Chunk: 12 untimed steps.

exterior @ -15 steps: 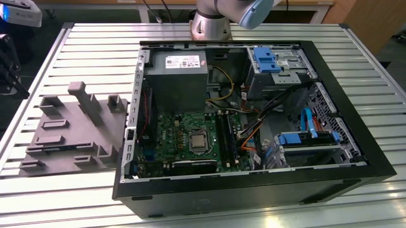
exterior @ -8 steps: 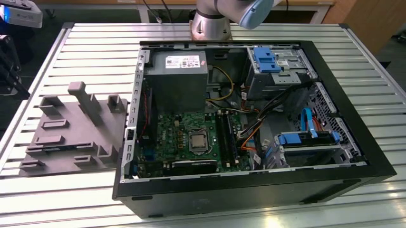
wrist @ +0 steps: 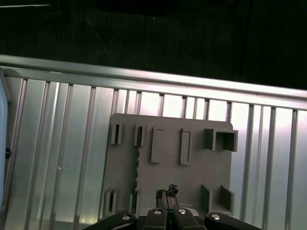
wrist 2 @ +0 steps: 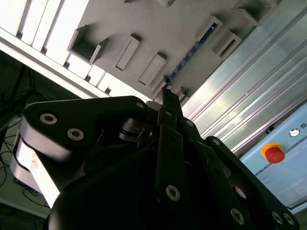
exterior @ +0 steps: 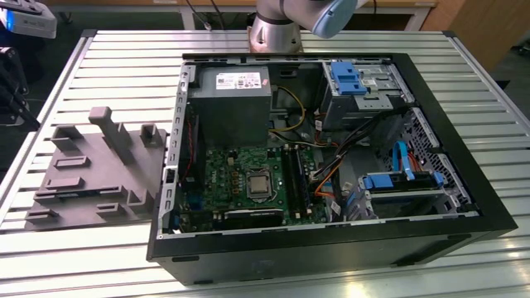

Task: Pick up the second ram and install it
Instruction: 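Pick up the second ram and move it above second insertion slot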

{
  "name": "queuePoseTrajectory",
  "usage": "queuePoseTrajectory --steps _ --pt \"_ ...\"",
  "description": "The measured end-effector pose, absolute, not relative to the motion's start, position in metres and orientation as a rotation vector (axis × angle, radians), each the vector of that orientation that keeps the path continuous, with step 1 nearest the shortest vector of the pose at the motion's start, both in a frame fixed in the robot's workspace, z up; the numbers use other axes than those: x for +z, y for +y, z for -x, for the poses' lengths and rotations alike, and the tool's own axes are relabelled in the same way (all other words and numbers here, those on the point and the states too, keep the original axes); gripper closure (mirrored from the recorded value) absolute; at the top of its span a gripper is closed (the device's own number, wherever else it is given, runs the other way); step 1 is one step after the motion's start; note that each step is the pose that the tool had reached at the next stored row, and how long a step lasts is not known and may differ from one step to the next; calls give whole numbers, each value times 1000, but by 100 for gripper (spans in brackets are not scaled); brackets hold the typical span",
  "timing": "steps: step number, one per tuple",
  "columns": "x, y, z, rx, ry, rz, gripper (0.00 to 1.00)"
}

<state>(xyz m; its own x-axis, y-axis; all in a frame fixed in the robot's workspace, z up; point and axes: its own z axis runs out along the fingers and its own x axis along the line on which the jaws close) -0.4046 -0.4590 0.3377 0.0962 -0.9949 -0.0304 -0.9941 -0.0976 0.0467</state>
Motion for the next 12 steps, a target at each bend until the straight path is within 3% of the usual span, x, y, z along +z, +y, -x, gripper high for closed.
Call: queuePoseTrajectory --steps 12 --pt "334 -459 405 -84 -2101 -2315 89"
